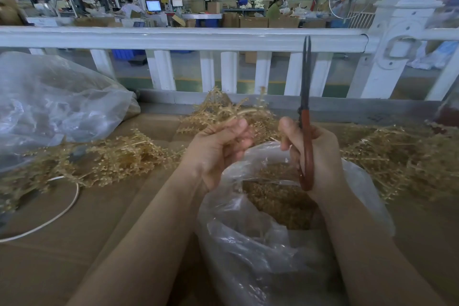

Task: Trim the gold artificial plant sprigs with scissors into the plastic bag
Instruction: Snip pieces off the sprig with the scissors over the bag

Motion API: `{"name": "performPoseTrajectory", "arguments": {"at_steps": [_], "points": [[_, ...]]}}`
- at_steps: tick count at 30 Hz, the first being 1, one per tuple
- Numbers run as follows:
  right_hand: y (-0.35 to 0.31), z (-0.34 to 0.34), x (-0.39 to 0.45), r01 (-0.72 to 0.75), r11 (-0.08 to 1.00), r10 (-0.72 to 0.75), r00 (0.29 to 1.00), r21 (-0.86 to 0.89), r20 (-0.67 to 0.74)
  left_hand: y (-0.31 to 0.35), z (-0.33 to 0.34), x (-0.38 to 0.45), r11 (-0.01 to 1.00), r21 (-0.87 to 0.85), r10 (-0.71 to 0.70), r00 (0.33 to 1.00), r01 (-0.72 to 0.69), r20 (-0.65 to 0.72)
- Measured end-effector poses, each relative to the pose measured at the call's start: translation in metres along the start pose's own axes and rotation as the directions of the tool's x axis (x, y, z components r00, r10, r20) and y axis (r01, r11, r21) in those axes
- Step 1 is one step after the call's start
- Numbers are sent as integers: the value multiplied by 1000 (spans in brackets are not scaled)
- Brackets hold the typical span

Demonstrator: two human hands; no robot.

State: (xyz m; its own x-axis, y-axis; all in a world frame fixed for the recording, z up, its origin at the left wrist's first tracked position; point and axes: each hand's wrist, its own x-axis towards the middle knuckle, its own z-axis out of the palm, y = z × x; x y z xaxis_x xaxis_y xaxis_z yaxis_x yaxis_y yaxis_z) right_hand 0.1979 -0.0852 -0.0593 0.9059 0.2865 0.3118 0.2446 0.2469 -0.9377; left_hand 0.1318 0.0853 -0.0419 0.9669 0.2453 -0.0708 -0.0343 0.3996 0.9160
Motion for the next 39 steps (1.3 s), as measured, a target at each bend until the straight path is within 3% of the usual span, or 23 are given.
{"name": "performPoseTrajectory", "arguments": {"at_steps": [5, 11, 15, 21, 29, 34, 39], "points": [[4, 5, 2, 58, 942, -31, 996, -329, 87, 7, -11, 2, 994, -83, 62, 989, -74, -136], [8, 11, -4, 118, 723, 42, 976, -681, 213, 12, -15, 3, 982, -140, 114, 986, -130, -122], [8, 7, -3, 136, 572, 9, 985, -809, 172, 12, -15, 3, 979, -120, 155, 984, -166, -93], [6, 6, -4, 164, 458, -33, 985, -874, 167, 12, -14, 2, 976, -110, 179, 981, -187, -78], [6, 8, -2, 119, 386, -17, 992, -915, 122, 11, -11, -1, 966, -57, 249, 968, -251, -34], [5, 9, -3, 147, 340, -70, 989, -929, 131, 10, -10, -1, 966, -65, 244, 966, -250, -88], [9, 8, -2, 153, 350, -112, 986, -924, 121, 11, -10, 0, 965, -79, 245, 966, -251, -78]]}}
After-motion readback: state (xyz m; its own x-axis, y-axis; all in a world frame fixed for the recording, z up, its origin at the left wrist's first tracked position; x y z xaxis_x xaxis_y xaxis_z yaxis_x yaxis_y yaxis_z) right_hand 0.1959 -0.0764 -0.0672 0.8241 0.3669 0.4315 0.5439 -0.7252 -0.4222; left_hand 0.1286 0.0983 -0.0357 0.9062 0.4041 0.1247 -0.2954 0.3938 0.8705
